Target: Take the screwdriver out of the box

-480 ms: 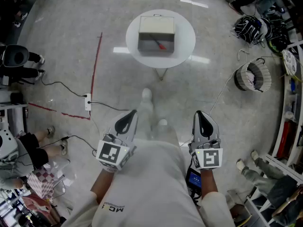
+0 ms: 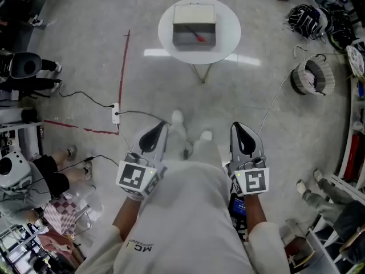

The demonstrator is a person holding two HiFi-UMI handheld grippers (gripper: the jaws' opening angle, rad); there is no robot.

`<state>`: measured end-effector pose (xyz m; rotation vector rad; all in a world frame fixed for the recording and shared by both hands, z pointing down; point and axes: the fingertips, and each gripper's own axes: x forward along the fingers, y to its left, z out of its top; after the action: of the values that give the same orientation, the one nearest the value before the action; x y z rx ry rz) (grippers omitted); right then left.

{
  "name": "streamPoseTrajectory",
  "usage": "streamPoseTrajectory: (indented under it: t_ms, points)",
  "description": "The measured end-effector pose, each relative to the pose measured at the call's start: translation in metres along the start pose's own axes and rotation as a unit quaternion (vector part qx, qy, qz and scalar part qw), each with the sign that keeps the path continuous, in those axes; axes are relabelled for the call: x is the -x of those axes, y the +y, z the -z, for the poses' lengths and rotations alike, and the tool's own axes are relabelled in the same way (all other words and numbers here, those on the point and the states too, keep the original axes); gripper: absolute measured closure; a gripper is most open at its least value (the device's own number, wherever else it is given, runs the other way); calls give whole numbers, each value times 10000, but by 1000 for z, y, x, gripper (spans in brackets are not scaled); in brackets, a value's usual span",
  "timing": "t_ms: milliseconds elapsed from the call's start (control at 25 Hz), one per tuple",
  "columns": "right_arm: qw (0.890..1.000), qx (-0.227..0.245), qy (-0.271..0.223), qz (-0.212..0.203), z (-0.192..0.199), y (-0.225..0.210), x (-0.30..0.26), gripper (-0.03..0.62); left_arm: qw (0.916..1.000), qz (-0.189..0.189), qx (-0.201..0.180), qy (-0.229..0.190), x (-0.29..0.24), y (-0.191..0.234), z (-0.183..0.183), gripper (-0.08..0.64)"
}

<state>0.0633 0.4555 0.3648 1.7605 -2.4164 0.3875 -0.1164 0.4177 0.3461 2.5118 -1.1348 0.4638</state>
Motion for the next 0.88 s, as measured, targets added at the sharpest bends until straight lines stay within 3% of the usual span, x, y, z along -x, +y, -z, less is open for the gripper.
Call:
streamPoseTrajectory:
  t_ms: [240, 680, 880]
  points:
    - [10000, -56, -33, -19, -8, 13, -33, 594, 9998, 208, -55, -54, -14, 33, -10, 560]
    - [9995, 148, 44, 280, -66, 61, -159, 594, 9982, 492, -57, -339, -26, 181, -70, 560]
    - [9991, -77, 99, 401, -69, 64, -208, 594, 9968, 747, -136, -264, -49, 220, -78, 560]
